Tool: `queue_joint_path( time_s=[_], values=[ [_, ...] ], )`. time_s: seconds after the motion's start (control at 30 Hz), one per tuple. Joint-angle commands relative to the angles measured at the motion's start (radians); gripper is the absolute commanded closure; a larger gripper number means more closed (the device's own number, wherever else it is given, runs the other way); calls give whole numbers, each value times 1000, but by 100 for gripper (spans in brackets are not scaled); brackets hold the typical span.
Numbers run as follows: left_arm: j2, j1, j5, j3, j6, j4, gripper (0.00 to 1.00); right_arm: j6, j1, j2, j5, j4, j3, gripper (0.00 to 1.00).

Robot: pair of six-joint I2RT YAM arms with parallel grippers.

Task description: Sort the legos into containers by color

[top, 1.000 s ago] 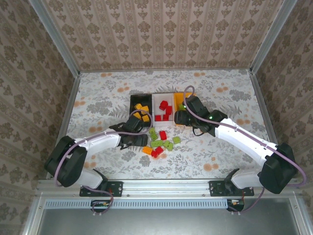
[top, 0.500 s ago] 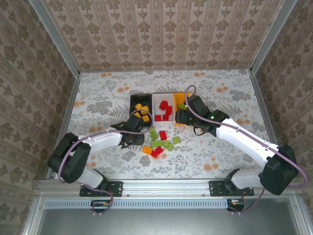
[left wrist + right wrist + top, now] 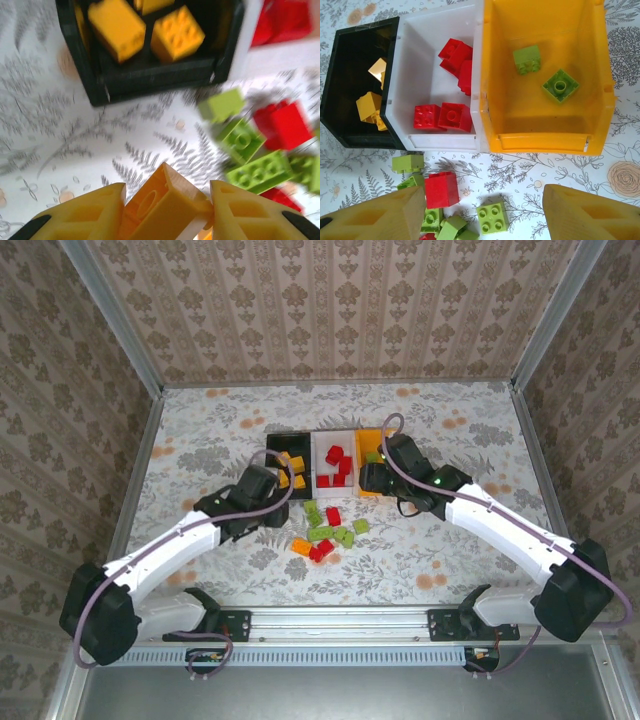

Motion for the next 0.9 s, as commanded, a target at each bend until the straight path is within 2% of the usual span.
queue_joint_path(
  time_s=[0.0,0.37,0.43,0.47,0.57,0.67,0.8,0.83,0.87],
  values=[
    [78,34,-29,137,36,-34,65,18,-6,-29,21,-7,-25,35],
    [608,125,-65,569,130,-40,64,-17,-7,-27,-30,-27,-55,35],
    [664,133,-58,612,126,-49,59,-19,-6,-30,-42,-27,-65,35],
    [682,134,-49,632,126,-52,54,-21,-7,-31,-49,-27,-70,34],
    [674,126,-21,655,112,-42,36,-18,-7,-37,-57,-27,-90,34],
    [603,104,-6,639,98,-20,19,-13,-7,-41,-66,-22,-113,34],
    [453,70,35,580,64,22,6,-7,-6,-35,-83,-8,-142,34],
    [401,55,46,555,53,38,0,-4,-4,-30,-88,-3,-151,34],
    [350,40,55,525,45,53,0,-1,-4,-26,-91,1,-159,34]
  ],
)
